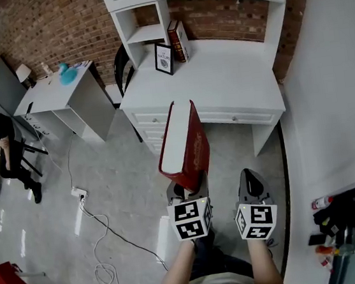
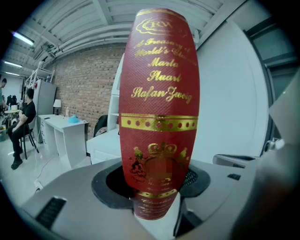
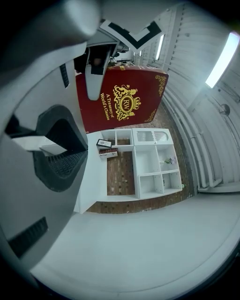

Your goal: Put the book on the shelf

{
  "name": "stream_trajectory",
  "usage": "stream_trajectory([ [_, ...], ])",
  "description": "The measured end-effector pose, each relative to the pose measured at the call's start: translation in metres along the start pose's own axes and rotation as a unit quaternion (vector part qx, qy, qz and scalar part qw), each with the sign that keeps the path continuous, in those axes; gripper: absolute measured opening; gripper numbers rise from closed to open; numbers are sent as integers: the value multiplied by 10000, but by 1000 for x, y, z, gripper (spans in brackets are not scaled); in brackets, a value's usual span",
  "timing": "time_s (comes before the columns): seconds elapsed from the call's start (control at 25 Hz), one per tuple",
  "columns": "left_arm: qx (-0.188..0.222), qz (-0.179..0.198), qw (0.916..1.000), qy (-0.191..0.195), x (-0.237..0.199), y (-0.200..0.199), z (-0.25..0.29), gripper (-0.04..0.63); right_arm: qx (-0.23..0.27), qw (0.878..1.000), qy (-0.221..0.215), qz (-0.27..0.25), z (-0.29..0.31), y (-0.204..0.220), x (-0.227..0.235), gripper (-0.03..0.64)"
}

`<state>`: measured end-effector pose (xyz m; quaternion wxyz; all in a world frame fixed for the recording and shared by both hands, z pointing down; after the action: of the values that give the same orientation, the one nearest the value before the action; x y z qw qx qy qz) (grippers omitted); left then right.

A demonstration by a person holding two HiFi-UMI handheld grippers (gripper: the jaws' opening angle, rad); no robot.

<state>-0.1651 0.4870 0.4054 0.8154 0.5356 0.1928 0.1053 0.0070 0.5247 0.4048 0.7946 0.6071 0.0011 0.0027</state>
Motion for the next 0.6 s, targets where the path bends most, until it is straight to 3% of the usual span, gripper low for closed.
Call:
stream_trajectory([
  [0.6, -12, 32, 9998, 174, -54, -52, 87, 242, -6, 9997, 232, -9, 103, -33, -15, 15],
])
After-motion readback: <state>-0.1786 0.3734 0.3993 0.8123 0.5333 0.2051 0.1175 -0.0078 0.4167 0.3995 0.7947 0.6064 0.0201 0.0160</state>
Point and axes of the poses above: the fingertips, and each gripper's own axes: z forward along the fingers, x to its right, y out of its underside, the point moved 5 cm from there along -z, backward along the fingers, and after that the axes turned 5 degrees about y, right-handed, at the moved point
